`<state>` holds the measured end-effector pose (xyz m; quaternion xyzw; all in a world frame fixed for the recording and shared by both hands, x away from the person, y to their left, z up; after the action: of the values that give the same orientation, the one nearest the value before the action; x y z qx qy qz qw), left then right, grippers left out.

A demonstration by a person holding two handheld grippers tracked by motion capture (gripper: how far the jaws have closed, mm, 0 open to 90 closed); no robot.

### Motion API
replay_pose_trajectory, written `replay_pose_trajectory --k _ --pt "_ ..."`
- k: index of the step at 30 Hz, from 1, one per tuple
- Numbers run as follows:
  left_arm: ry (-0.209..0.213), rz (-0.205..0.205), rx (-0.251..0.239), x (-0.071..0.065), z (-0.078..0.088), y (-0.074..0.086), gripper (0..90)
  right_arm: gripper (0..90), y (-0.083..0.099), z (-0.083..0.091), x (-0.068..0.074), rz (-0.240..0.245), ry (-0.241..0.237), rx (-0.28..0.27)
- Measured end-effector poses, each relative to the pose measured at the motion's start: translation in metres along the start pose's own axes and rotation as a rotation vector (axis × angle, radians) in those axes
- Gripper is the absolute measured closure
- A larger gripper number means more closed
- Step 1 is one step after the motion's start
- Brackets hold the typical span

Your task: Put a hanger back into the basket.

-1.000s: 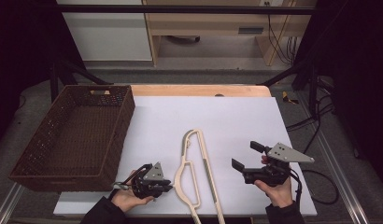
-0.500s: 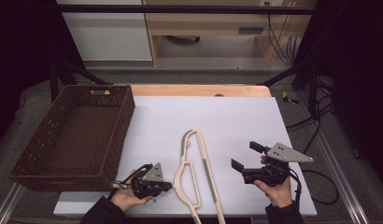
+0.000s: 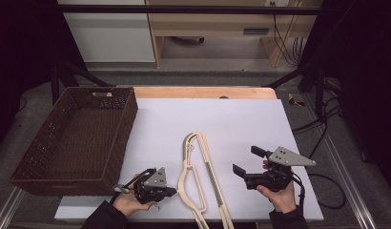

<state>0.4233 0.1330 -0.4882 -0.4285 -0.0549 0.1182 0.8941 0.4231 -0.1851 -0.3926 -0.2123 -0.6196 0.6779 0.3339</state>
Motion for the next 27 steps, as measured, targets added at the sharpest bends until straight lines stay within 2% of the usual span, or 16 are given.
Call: replay_pose_trajectory --k 4,5,7,8,16,17,18,19,21,23,25,26,27 --pt "-0.001 0.010 0.000 -0.001 0.003 -0.004 88.7 9.0 0.003 -0.008 0.010 0.003 -0.026 0.027" --pt "0.002 0.017 -0.001 -0.001 0.004 -0.005 88.7 9.2 0.004 -0.012 0.017 0.020 -0.032 0.049" --pt "0.001 0.022 -0.003 -0.001 0.005 -0.006 88.7 10.4 0.006 -0.017 0.025 0.023 -0.040 0.061" --pt "0.000 0.024 -0.001 -0.001 0.006 -0.008 88.7 10.4 0.006 -0.017 0.025 0.023 -0.040 0.061" --pt "-0.029 0.038 -0.006 -0.004 0.014 -0.016 88.7 11.8 0.017 -0.038 0.059 0.045 -0.055 0.152" --pt "-0.031 0.041 -0.010 -0.004 0.015 -0.018 88.7 13.4 0.021 -0.043 0.070 0.051 -0.068 0.183" --pt "-0.030 0.043 -0.011 -0.004 0.016 -0.019 88.7 13.4 0.021 -0.043 0.070 0.051 -0.068 0.183" --pt "-0.030 0.043 -0.013 -0.005 0.017 -0.020 88.8 15.7 0.027 -0.049 0.081 0.047 -0.079 0.219" --pt "-0.034 0.041 -0.015 -0.006 0.019 -0.023 88.8 16.1 0.031 -0.053 0.086 0.046 -0.088 0.237" --pt "-0.040 0.038 -0.009 -0.007 0.021 -0.025 88.8 18.4 0.044 -0.063 0.101 0.058 -0.124 0.293" --pt "-0.042 0.049 -0.014 -0.008 0.021 -0.026 88.8 19.4 0.048 -0.067 0.106 0.065 -0.138 0.309" --pt "-0.042 0.028 0.005 -0.008 0.022 -0.027 88.7 21.1 0.057 -0.072 0.112 0.076 -0.148 0.345" --pt "-0.047 0.051 -0.013 -0.009 0.021 -0.028 88.7 21.1 0.057 -0.072 0.112 0.076 -0.148 0.345"
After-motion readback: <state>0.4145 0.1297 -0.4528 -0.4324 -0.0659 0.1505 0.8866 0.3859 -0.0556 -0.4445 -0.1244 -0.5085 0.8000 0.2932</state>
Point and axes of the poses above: each handheld gripper's, and its own axes: z roughly backward along the jaws, y roughly out of its underside, x roughly to its left, the point moved 4 cm from there along -z, roughly forward along the jaws, and after that the axes turned 9 degrees about -x, right-handed, at the moved point
